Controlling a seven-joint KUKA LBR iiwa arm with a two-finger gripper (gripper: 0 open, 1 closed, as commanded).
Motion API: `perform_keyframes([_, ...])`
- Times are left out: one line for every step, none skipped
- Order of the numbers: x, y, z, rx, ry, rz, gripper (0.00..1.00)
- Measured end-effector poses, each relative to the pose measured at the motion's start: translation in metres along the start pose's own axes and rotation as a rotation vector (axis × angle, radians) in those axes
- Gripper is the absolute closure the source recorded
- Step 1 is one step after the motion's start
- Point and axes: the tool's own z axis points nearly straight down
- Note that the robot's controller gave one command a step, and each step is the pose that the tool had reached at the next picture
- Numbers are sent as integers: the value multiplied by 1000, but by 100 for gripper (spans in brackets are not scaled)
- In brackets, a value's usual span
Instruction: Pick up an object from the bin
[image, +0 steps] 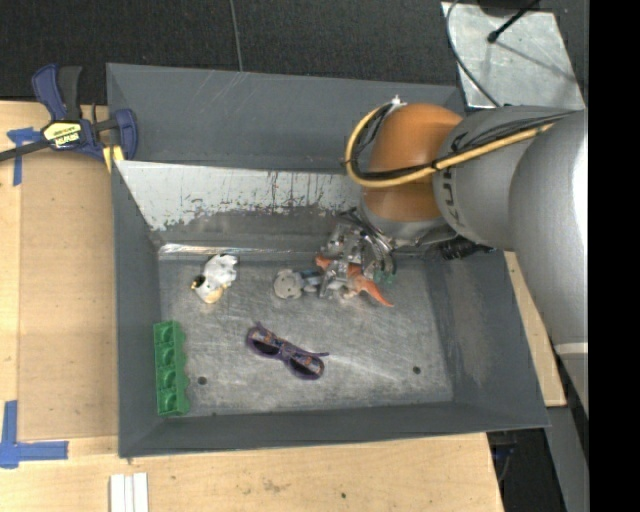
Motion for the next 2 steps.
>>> perform_keyframes([-3,0,-53,-2,7,-1,100])
perform_keyframes([-1,0,-43,0,14,-3,100])
